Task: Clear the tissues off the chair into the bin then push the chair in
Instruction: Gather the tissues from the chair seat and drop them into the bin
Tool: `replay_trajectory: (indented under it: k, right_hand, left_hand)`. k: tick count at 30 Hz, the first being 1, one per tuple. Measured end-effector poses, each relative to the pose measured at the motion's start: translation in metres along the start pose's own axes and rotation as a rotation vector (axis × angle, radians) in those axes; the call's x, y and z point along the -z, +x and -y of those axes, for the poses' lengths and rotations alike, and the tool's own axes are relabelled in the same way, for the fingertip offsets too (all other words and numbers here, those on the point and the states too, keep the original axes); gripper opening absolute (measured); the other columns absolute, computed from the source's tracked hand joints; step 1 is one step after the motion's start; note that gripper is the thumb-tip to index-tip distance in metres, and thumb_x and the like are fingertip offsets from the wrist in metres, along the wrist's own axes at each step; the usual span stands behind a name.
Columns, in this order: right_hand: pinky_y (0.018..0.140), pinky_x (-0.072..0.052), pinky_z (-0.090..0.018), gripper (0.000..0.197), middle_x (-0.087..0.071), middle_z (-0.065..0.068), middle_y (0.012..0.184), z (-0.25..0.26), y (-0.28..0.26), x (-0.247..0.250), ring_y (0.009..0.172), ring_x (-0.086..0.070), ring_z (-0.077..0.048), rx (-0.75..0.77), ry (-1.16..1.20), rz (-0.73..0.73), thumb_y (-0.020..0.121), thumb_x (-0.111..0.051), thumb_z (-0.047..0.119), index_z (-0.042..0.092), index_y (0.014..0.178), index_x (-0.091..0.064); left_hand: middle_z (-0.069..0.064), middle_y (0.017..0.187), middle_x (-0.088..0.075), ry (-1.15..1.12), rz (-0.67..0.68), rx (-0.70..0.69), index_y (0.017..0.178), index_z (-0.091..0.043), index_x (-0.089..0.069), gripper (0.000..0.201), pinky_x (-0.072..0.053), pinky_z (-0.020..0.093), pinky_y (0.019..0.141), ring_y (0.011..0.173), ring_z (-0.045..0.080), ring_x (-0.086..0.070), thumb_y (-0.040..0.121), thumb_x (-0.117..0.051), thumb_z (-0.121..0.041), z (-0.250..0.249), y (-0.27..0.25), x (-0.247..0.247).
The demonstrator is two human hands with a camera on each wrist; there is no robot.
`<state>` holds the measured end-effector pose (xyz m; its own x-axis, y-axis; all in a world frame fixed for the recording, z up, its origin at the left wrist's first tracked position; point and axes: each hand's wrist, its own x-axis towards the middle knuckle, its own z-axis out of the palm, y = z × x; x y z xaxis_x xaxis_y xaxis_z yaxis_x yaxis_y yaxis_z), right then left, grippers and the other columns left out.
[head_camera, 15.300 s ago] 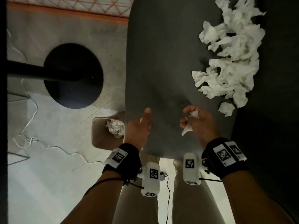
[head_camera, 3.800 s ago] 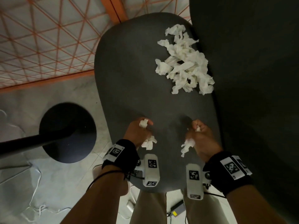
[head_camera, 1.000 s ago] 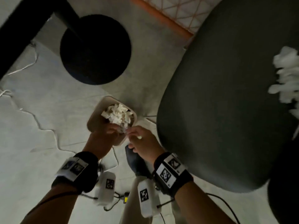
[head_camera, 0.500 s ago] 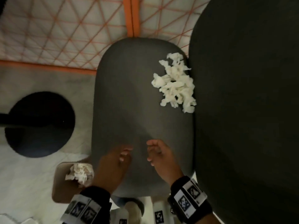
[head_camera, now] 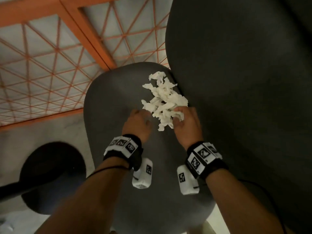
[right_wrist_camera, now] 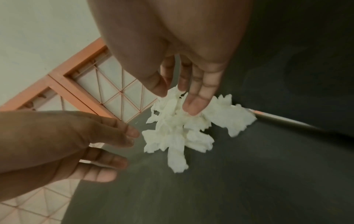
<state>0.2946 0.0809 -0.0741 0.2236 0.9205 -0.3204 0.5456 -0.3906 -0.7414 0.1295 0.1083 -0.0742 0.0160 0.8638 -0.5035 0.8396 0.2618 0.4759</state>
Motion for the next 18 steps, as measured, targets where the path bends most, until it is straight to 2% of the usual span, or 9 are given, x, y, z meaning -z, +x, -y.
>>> replay_trajectory:
  k: [2, 3, 5, 8, 10, 13, 16, 18]
  right_hand:
    - [0.091, -0.052, -0.035, 0.029, -0.041, 0.004, 0.135, 0.006, 0.018, -0.003, 0.106, -0.061, -0.022, 0.019, -0.051, -0.035, 0.090, -0.058, 0.018, 0.029, 0.118, -0.056]
    - [0.089, -0.053, -0.037, 0.032, -0.040, 0.005, 0.137, 0.009, 0.027, -0.004, 0.104, -0.061, -0.022, 0.026, -0.088, -0.047, 0.090, -0.059, 0.020, 0.030, 0.121, -0.054]
    - [0.091, -0.048, -0.033, 0.040, -0.039, 0.003, 0.142, 0.014, 0.044, -0.007, 0.114, -0.057, -0.024, 0.020, -0.160, -0.048, 0.091, -0.059, 0.022, 0.029, 0.129, -0.051]
    - [0.099, -0.044, -0.042, 0.048, -0.042, -0.002, 0.144, 0.015, 0.067, -0.016, 0.126, -0.049, -0.030, -0.011, -0.288, -0.013, 0.091, -0.060, 0.023, 0.028, 0.136, -0.046]
    - [0.100, -0.046, -0.045, 0.045, -0.051, -0.005, 0.138, 0.013, 0.076, -0.018, 0.124, -0.052, -0.030, -0.021, -0.344, -0.013, 0.090, -0.060, 0.021, 0.028, 0.133, -0.050]
    - [0.096, -0.050, -0.040, 0.030, -0.061, -0.007, 0.126, 0.009, 0.081, -0.015, 0.115, -0.059, -0.028, -0.041, -0.328, -0.027, 0.092, -0.057, 0.016, 0.025, 0.120, -0.063]
    - [0.089, -0.048, -0.030, 0.025, -0.061, -0.007, 0.119, 0.007, 0.075, -0.008, 0.106, -0.060, -0.023, -0.022, -0.288, -0.049, 0.092, -0.053, 0.014, 0.022, 0.109, -0.069]
    - [0.082, -0.044, -0.027, 0.022, -0.059, -0.008, 0.109, 0.007, 0.064, 0.000, 0.094, -0.057, -0.020, -0.041, -0.220, -0.090, 0.091, -0.051, 0.015, 0.018, 0.099, -0.070]
  left_hand:
    - [0.001, 0.139, -0.040, 0.033, 0.011, -0.001, 0.126, -0.027, -0.055, 0.035, -0.047, 0.034, 0.092, 0.109, 0.026, -0.059, 0.093, -0.052, -0.017, 0.005, 0.022, 0.002]
    - [0.001, 0.142, -0.038, 0.060, 0.020, -0.021, 0.130, -0.027, -0.051, 0.039, -0.047, 0.035, 0.094, 0.111, 0.027, -0.059, 0.093, -0.052, -0.016, 0.007, 0.031, 0.002]
    - [0.002, 0.150, -0.031, 0.121, 0.054, -0.073, 0.138, -0.029, -0.044, 0.047, -0.046, 0.037, 0.097, 0.116, 0.029, -0.057, 0.094, -0.052, -0.016, 0.012, 0.046, 0.000]
    - [0.002, 0.150, -0.031, 0.187, 0.071, -0.131, 0.139, -0.030, -0.043, 0.048, -0.047, 0.038, 0.095, 0.112, 0.030, -0.058, 0.094, -0.054, -0.017, 0.020, 0.064, -0.003]
    - [0.005, 0.140, -0.043, 0.217, 0.037, -0.170, 0.129, -0.026, -0.053, 0.036, -0.048, 0.038, 0.092, 0.108, 0.030, -0.060, 0.094, -0.054, -0.018, 0.023, 0.071, -0.004]
    - [0.009, 0.112, -0.062, 0.270, 0.013, -0.249, 0.109, -0.017, -0.066, 0.022, -0.045, 0.035, 0.081, 0.101, 0.029, -0.061, 0.095, -0.048, -0.018, 0.029, 0.075, -0.003]
    - [0.004, 0.102, -0.062, 0.165, -0.033, -0.231, 0.100, -0.019, -0.066, 0.016, -0.041, 0.029, 0.077, 0.093, 0.023, -0.060, 0.090, -0.054, -0.015, 0.038, 0.072, 0.003]
    - [-0.003, 0.095, -0.056, 0.099, -0.074, -0.218, 0.089, -0.024, -0.063, 0.013, -0.038, 0.025, 0.075, 0.086, 0.016, -0.057, 0.085, -0.057, -0.013, 0.040, 0.074, 0.012]
